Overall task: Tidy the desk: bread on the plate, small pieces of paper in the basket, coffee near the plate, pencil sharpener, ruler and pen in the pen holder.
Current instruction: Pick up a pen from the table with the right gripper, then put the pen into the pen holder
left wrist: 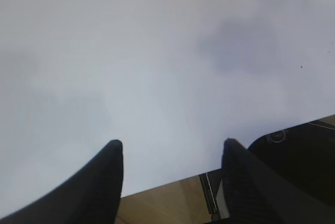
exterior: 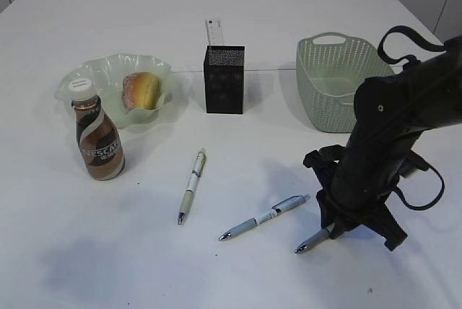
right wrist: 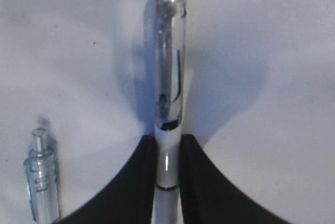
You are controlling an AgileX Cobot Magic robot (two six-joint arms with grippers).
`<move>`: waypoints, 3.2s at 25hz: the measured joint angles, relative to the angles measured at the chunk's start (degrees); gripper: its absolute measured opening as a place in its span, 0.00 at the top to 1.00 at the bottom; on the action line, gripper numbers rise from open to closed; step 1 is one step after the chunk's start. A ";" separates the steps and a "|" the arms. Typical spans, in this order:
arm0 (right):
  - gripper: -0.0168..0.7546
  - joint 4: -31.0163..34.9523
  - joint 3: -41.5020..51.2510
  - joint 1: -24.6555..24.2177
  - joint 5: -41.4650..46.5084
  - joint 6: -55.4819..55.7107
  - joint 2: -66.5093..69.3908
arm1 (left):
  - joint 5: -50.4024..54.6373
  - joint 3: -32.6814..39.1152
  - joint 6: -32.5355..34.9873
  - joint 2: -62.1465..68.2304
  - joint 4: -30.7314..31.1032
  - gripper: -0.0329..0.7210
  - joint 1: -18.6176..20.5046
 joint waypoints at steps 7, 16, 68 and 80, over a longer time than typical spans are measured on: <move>0.82 0.65 0.00 0.00 -0.10 -9.25 0.00 | 0.00 0.00 0.00 0.00 0.10 0.41 0.00; 0.82 0.75 -3.42 0.00 7.08 -18.96 0.81 | 0.00 0.00 0.00 0.00 0.10 0.42 0.00; 0.82 -7.69 -18.54 0.00 -5.41 -74.98 -6.13 | -3.39 0.00 -0.26 0.00 0.10 0.43 0.00; 0.82 -13.79 -18.54 -0.04 -25.52 -75.36 -8.39 | -8.02 0.00 -0.35 0.00 0.10 0.43 0.00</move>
